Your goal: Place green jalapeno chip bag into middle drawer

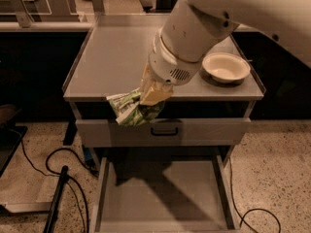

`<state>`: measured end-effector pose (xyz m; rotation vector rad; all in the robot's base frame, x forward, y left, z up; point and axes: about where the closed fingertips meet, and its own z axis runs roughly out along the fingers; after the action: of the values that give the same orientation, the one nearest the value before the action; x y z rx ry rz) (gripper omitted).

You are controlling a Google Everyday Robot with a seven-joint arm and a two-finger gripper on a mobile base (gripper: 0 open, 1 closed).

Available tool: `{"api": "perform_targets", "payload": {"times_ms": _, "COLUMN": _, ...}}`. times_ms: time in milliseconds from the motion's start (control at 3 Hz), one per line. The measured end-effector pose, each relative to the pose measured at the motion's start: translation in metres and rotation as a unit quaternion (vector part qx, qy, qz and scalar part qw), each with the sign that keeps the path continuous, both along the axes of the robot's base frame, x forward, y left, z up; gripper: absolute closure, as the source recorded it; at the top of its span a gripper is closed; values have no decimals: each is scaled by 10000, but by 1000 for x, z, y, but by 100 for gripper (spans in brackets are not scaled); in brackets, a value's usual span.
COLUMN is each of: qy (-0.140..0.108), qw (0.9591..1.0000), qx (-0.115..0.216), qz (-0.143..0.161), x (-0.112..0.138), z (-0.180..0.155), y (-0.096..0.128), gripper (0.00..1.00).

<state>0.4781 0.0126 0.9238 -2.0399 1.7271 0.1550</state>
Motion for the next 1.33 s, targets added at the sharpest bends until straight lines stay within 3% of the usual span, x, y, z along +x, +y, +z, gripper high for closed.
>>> {"api": "perform_targets", "payload": {"times_ms": 333, "qy": 1, "qw": 10000, "qx": 1, "qz": -1, "x": 0, "z": 0, "y": 0, "gripper": 100}}
{"api": "perform_targets", "payload": {"times_ms": 667, "qy": 304, "qw": 9988, "qx": 295, "qz": -257, "x": -20, "z": -23, "y": -11, "gripper": 100}}
{"api": "perform_targets", "payload": {"times_ms": 1000, "qy": 933, "qw": 9889, "qx": 703, "qz": -922, "x": -67, "z": -64, "y": -35, "gripper": 100}}
{"api": "perform_targets", "payload": {"times_ms": 1333, "qy": 1655, "qw": 9710, "qx": 927, "qz": -1456, "x": -119, "z": -123, "y": -53, "gripper": 100}}
